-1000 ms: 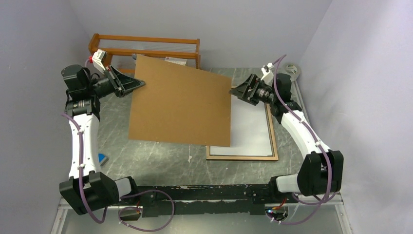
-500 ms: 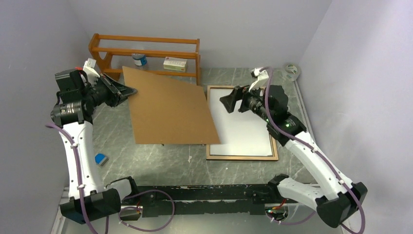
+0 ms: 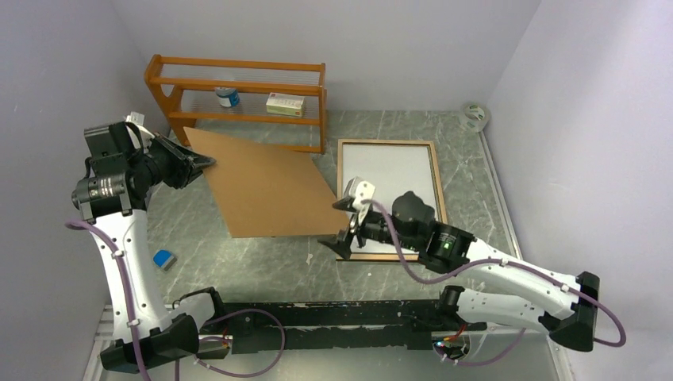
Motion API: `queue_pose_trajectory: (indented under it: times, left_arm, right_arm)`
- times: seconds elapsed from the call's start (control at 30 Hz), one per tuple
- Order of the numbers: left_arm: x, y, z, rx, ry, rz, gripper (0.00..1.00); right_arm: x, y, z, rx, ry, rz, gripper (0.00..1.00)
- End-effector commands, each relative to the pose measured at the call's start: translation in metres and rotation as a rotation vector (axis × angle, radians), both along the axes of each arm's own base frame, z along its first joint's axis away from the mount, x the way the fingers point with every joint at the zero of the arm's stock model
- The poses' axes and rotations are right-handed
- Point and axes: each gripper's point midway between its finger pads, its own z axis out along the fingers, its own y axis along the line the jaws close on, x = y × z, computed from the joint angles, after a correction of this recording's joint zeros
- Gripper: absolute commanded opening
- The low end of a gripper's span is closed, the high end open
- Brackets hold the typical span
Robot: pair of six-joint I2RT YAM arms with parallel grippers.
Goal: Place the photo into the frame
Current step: Turn over the photo frame item at the center of the board.
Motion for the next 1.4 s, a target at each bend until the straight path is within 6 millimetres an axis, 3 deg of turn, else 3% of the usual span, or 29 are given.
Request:
queue_pose_trajectory:
  times: [0.0,0.07,0.37,0.53,0.77,0.83,0.87,1.0,1.2,1.37]
  left_arm:
    - [-0.006,-0.003,0.016,-0.054,0.026,0.039,0.03]
    - [-0.007,-0.004,0.016,-0.062,0.040,0.038,0.02]
    - [-0.021,-0.004,0.018,-0.057,0.082,0.063,0.03]
    - [-0.024,-0.009,0.020,-0.088,0.084,0.049,0.02]
    - [-0.029,-0.012,0.018,-0.094,0.086,0.049,0.03]
    - [-0.028,-0.014,0.023,-0.102,0.054,0.030,0.04]
    - [-0.027,-0.016,0.024,-0.107,0.044,0.022,0.06]
    - [-0.024,-0.016,0.029,-0.105,0.015,0.008,0.28]
    - [-0.019,-0.011,0.043,-0.036,-0.072,0.010,0.93]
    - [-0.014,0.003,0.060,0.095,-0.175,0.034,0.94]
  right_arm:
    - [-0.010,0.014,0.019,0.020,-0.195,0.015,0.93]
    - [-0.016,0.024,0.013,0.003,-0.220,0.035,0.93]
    - [-0.003,0.058,0.005,-0.116,-0.388,-0.040,0.86]
    - [0.006,0.062,-0.005,-0.149,-0.453,-0.152,0.78]
    - [0.011,0.062,-0.003,-0.173,-0.500,-0.192,0.16]
    - [0.011,0.060,-0.004,-0.186,-0.508,-0.190,0.01]
    - [0.011,0.059,-0.003,-0.185,-0.510,-0.190,0.00]
    - [0.008,0.054,0.013,-0.128,-0.516,-0.195,0.00]
    - [0.005,0.055,0.036,-0.037,-0.481,-0.171,0.00]
    - [0.017,0.054,0.048,0.055,-0.336,-0.146,0.00]
